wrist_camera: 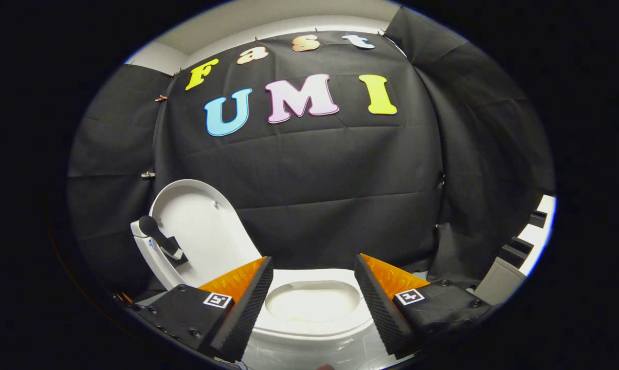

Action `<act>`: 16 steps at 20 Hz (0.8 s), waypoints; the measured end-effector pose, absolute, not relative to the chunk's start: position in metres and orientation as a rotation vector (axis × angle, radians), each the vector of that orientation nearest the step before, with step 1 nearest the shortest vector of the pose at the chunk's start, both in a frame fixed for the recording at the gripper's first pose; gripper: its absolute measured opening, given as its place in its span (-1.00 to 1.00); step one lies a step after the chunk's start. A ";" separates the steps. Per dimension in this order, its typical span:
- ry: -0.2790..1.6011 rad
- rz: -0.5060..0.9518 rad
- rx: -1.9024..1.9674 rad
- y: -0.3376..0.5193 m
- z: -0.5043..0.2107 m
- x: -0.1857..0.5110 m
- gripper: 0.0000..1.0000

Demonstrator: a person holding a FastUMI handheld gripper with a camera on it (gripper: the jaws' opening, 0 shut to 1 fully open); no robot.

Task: Open the toilet lid.

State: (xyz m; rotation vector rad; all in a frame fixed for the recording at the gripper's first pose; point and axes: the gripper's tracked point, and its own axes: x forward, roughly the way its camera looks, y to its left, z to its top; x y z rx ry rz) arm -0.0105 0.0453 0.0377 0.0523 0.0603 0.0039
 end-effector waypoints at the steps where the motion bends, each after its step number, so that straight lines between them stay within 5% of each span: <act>1: 0.063 0.007 0.053 0.045 0.037 -0.011 0.98; 16: 0.096 0.013 0.048 0.047 0.029 -0.011 0.98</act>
